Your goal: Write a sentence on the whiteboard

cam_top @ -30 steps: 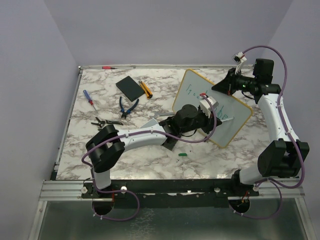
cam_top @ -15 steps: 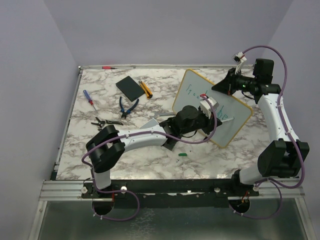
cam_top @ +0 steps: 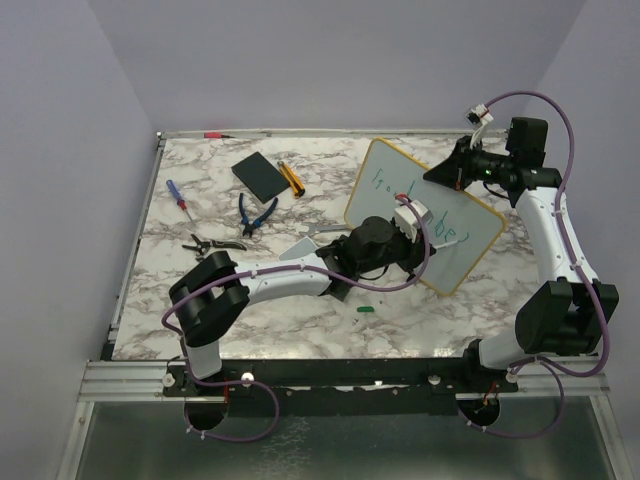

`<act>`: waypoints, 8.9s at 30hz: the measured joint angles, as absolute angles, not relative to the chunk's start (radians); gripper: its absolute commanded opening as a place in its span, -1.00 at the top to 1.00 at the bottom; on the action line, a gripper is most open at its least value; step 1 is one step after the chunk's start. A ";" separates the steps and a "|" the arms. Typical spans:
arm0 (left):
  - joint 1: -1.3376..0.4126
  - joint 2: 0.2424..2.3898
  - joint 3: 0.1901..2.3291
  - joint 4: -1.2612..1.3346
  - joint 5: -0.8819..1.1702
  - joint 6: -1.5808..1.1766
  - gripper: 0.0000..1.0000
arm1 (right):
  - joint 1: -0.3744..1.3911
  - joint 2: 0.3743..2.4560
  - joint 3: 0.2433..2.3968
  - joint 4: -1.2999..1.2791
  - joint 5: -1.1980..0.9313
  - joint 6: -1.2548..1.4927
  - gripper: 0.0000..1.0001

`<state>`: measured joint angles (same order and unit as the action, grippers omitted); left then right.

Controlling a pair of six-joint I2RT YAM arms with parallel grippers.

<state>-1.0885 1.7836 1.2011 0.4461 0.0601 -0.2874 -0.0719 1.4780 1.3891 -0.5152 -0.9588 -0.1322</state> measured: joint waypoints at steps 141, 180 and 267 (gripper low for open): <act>-0.787 1.304 0.801 0.217 0.133 -0.243 1.00 | -0.072 1.445 1.363 -0.512 -0.959 -0.128 0.98; -0.707 1.597 0.878 0.451 0.270 -0.227 1.00 | -0.072 1.445 1.362 -0.509 -0.959 -0.127 0.98; -0.694 1.668 0.873 0.500 0.235 -0.270 1.00 | -0.072 1.446 1.362 -0.508 -0.952 -0.124 0.98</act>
<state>-0.6941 1.6684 0.8726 0.4995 0.2348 -0.2703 -0.0719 1.4456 1.3617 -0.5076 -0.9520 -0.1238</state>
